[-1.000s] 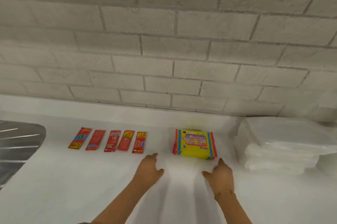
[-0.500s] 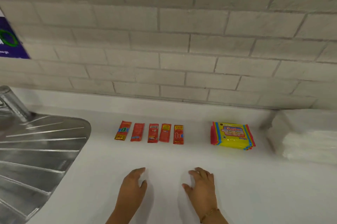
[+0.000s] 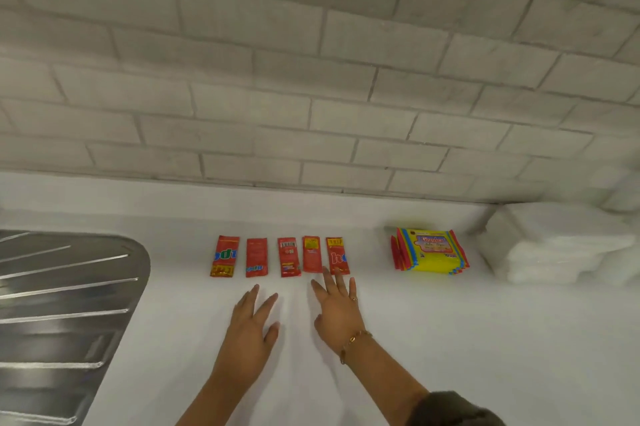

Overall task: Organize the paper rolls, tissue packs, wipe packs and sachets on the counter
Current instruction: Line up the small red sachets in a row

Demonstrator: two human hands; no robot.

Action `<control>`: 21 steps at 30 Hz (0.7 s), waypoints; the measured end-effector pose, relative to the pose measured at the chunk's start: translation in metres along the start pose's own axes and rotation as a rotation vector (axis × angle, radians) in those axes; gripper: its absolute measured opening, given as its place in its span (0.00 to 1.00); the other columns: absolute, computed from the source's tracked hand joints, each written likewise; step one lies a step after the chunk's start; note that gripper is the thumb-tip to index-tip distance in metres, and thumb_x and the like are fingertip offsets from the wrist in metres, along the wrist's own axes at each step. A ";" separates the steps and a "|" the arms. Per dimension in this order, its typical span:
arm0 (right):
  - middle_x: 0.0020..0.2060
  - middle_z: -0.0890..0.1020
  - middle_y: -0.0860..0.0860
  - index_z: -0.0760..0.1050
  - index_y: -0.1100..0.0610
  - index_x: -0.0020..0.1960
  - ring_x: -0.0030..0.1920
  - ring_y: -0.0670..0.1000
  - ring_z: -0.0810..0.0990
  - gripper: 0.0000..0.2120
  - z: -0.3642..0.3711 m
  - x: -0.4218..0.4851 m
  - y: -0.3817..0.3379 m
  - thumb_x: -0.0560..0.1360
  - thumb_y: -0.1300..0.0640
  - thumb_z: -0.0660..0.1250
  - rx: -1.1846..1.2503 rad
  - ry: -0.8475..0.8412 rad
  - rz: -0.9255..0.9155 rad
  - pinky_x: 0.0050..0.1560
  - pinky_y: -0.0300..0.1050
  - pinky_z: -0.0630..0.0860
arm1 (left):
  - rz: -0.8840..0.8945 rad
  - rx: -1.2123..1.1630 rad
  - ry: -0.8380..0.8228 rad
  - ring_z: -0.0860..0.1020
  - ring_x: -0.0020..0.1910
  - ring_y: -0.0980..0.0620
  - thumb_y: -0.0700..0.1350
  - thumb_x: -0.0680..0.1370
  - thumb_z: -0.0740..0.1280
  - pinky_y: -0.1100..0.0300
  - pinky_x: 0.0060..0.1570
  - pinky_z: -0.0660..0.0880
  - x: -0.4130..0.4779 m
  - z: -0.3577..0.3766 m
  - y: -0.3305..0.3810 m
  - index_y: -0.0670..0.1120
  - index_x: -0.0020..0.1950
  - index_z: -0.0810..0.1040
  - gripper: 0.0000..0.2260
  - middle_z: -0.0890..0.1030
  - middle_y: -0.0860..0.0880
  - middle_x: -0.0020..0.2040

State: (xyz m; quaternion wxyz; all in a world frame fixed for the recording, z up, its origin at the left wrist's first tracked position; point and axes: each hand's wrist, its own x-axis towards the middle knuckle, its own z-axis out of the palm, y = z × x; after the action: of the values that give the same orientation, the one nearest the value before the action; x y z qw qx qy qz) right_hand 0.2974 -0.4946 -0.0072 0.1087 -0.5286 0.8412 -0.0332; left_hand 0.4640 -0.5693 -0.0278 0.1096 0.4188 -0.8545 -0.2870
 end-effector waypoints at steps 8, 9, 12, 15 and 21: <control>0.76 0.38 0.49 0.39 0.48 0.76 0.75 0.59 0.33 0.31 0.009 0.051 0.010 0.79 0.41 0.47 0.022 0.007 -0.027 0.67 0.49 0.21 | 0.120 0.164 0.010 0.35 0.75 0.44 0.72 0.64 0.26 0.59 0.68 0.25 0.066 0.012 0.003 0.50 0.74 0.43 0.44 0.39 0.44 0.76; 0.76 0.38 0.49 0.38 0.49 0.76 0.75 0.58 0.32 0.32 0.011 0.055 0.010 0.79 0.39 0.46 0.017 -0.012 -0.035 0.69 0.51 0.24 | 0.162 0.187 0.033 0.35 0.75 0.45 0.72 0.65 0.26 0.60 0.67 0.25 0.071 0.011 0.001 0.51 0.74 0.43 0.43 0.43 0.43 0.76; 0.76 0.38 0.47 0.37 0.49 0.76 0.75 0.56 0.33 0.33 0.019 0.063 0.019 0.78 0.37 0.45 0.026 -0.031 -0.067 0.72 0.54 0.30 | 0.242 0.241 0.019 0.31 0.74 0.52 0.67 0.75 0.33 0.57 0.70 0.36 0.084 0.007 0.005 0.52 0.76 0.47 0.33 0.58 0.42 0.73; 0.76 0.39 0.47 0.38 0.48 0.76 0.75 0.56 0.33 0.34 0.022 0.065 0.030 0.77 0.35 0.45 0.057 -0.012 -0.085 0.72 0.52 0.30 | 0.159 0.277 -0.089 0.31 0.73 0.50 0.72 0.62 0.22 0.56 0.71 0.30 0.094 0.018 -0.003 0.50 0.76 0.45 0.49 0.46 0.48 0.78; 0.77 0.43 0.48 0.41 0.52 0.76 0.75 0.51 0.35 0.34 0.022 0.063 0.062 0.78 0.37 0.48 0.101 -0.018 -0.095 0.72 0.46 0.32 | 0.069 0.212 -0.194 0.40 0.77 0.51 0.58 0.80 0.49 0.55 0.74 0.44 0.099 0.023 0.000 0.52 0.76 0.45 0.27 0.44 0.53 0.78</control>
State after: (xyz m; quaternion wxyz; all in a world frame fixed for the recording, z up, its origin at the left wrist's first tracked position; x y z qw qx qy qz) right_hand 0.2218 -0.5225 -0.0488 0.1409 -0.5621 0.8114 -0.0761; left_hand 0.3924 -0.6370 -0.0519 -0.0084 0.3686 -0.9005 -0.2304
